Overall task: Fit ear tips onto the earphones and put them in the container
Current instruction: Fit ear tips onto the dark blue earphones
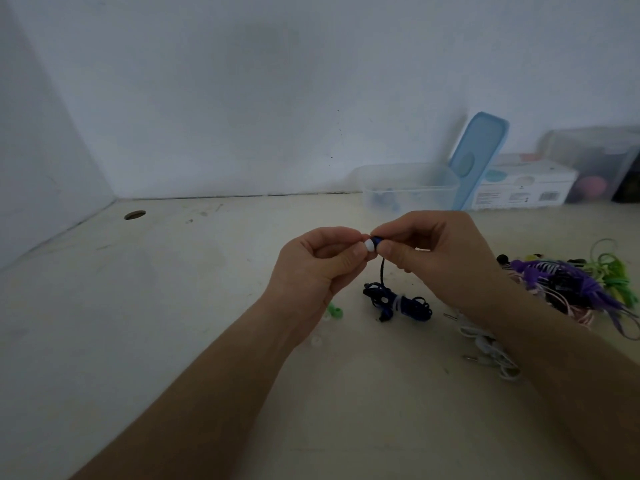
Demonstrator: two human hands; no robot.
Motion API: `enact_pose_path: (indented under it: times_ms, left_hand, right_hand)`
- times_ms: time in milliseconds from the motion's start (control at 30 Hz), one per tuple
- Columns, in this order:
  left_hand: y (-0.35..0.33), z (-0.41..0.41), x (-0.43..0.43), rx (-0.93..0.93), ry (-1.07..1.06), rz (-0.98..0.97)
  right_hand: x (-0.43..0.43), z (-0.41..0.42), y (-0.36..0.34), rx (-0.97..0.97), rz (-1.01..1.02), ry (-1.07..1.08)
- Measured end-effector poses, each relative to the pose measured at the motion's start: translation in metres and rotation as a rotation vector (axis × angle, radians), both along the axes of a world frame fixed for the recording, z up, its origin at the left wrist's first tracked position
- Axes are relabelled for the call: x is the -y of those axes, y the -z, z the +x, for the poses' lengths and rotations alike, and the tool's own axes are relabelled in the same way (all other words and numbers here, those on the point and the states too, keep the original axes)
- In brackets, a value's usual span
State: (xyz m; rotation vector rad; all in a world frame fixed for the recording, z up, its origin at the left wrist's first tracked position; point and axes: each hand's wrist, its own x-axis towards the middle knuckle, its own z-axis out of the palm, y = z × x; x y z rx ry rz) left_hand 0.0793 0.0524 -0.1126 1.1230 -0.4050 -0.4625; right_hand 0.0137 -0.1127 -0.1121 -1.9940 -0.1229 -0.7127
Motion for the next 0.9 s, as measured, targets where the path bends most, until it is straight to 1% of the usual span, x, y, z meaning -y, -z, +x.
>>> enact_pose_path:
  times_ms: [100,200,333,467,567,733,800,900]
  left_hand:
    - [-0.0004,0.0003,-0.0014,0.007,-0.008,0.008]
    - [-0.0008,0.0002,-0.0023,0.007,-0.001,0.008]
    - [-0.0015,-0.0015,-0.0017,0.023,-0.009,0.011]
    - [0.0006,-0.0021,-0.0010,0.108,-0.078,0.070]
    - [0.0009,-0.0016,0.0001,0.086,-0.075,0.062]
    - [-0.0011,-0.0011,-0.0013,-0.022,0.005,-0.002]
    - [-0.0021,-0.0019,-0.0008,-0.015,0.002,0.004]
    - [-0.0024,-0.0023,-0.0006,0.044,-0.028,0.025]
  right_hand:
    - [-0.0034,0.0001,0.0019,0.002,0.015,-0.002]
    - [-0.0038,-0.0015,-0.0001,-0.028,0.079,-0.034]
    - [-0.0014,-0.0021,-0.0020,-0.041,0.071,-0.058]
    - [-0.0050,-0.0010,0.0020,0.001,-0.048,0.061]
    - [-0.0069,-0.0001,0.0032,0.015,-0.087,0.118]
    - [-0.0009,-0.0026,-0.0015,-0.056,0.065,-0.053]
    - [0.0016,-0.0021,-0.0019,-0.060,0.059,-0.058]
    - [-0.0010,-0.0008,0.0000,-0.022,-0.005,0.010]
